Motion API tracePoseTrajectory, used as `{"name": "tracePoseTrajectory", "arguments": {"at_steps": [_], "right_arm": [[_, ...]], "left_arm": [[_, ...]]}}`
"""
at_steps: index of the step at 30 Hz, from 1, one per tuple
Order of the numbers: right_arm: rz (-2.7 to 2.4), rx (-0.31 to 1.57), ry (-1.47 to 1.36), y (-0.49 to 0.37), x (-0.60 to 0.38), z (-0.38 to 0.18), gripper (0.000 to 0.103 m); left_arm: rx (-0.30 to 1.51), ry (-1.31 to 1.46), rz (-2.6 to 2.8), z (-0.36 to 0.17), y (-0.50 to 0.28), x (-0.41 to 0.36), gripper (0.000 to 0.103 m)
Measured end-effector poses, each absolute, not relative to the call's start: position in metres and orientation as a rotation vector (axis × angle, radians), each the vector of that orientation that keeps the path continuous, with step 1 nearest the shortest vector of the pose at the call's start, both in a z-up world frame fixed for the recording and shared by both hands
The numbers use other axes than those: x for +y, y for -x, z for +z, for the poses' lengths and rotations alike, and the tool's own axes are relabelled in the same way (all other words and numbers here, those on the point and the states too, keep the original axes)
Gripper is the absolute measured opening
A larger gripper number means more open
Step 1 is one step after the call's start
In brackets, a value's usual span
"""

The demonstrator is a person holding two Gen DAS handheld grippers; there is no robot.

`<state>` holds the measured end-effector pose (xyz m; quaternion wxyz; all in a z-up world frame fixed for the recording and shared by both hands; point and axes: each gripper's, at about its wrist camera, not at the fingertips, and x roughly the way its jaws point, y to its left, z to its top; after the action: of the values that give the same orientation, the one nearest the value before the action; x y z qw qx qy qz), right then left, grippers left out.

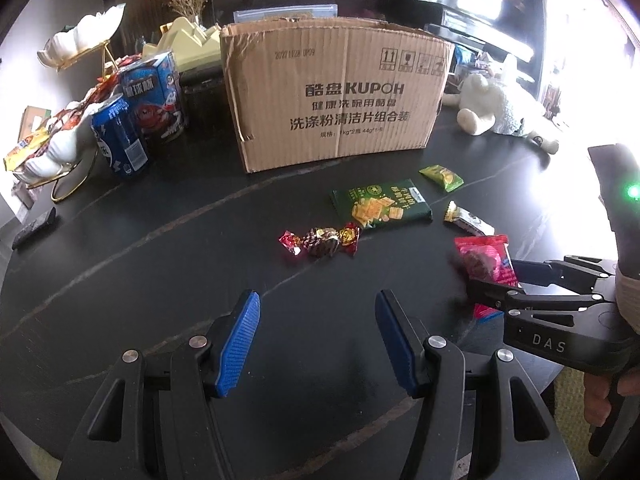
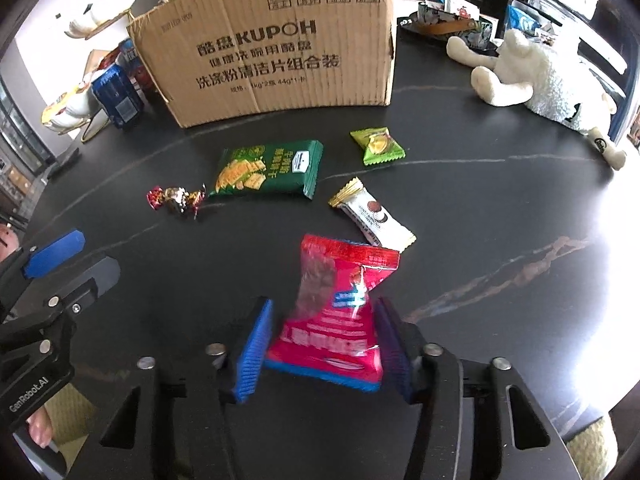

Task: Organize snacks
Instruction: 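Grasp the pink hawthorn packet with the right gripper, then grasp the gold-and-red wrapped chocolates with the left gripper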

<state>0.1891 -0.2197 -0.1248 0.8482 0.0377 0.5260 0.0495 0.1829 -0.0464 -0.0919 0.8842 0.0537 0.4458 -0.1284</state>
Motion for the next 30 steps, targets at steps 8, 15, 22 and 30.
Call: {"name": "tracePoseTrajectory", "arguments": {"at_steps": [8,15,22,30], "right_arm": [[0.122,1.058,-0.085,-0.186,-0.212,-0.116,0.043],[0.152,0.965,-0.114,-0.194,-0.201,-0.094,0.043],[0.19,0.926,-0.125,-0.212,-0.193,-0.09,0.043],[0.203,0.861,-0.048,-0.245,-0.187,-0.077,0.043]], "left_arm": [[0.927,-0.1,-0.282,-0.094,-0.187,-0.042,0.059],[0.918,-0.048,-0.3,-0.093,-0.201,-0.035,0.059],[0.906,-0.037,-0.297,-0.095,-0.223,-0.036,0.059],[0.925,-0.069,-0.27,-0.099,-0.253,-0.042,0.059]]}}
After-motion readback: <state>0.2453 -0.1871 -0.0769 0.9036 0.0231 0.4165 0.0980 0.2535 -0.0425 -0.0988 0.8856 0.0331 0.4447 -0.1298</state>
